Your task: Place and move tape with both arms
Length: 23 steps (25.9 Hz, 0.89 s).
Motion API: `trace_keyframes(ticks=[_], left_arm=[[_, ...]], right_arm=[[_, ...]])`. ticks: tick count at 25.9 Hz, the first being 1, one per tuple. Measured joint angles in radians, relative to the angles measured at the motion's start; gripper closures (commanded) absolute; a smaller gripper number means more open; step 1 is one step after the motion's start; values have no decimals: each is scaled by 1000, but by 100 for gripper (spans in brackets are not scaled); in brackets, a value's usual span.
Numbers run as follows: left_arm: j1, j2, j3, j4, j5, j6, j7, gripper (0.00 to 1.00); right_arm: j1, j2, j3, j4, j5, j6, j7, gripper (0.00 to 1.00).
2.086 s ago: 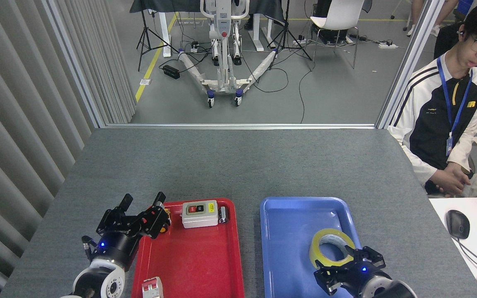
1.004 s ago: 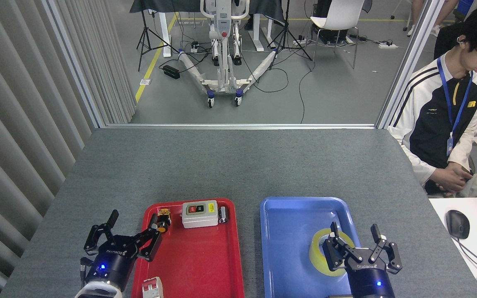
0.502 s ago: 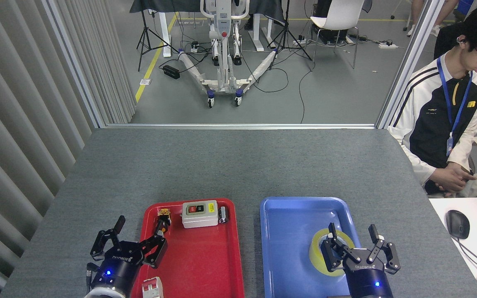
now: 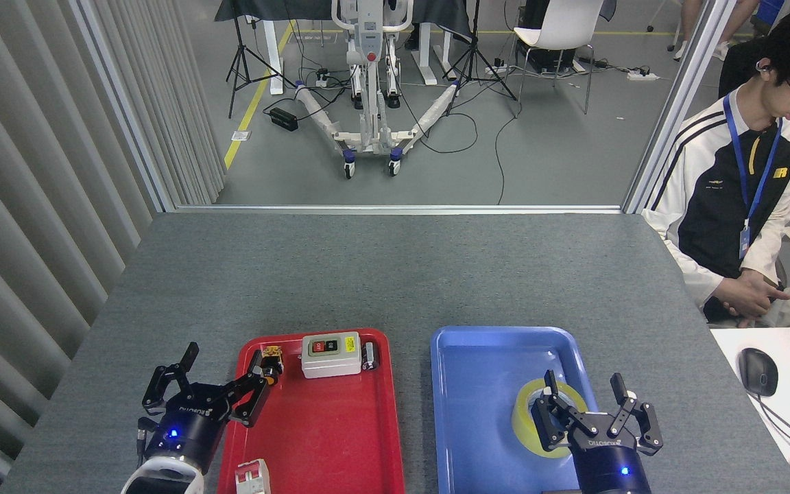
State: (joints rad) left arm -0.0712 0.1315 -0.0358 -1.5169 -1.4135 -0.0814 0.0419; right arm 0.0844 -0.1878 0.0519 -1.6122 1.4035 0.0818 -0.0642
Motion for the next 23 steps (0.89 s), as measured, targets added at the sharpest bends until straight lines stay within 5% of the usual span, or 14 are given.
trace_keyframes(ticks=[23], left_arm=[[-32, -6, -4, 0, 8, -6, 3, 0]], right_arm=[[0, 9, 2, 8, 0, -6, 1, 0]])
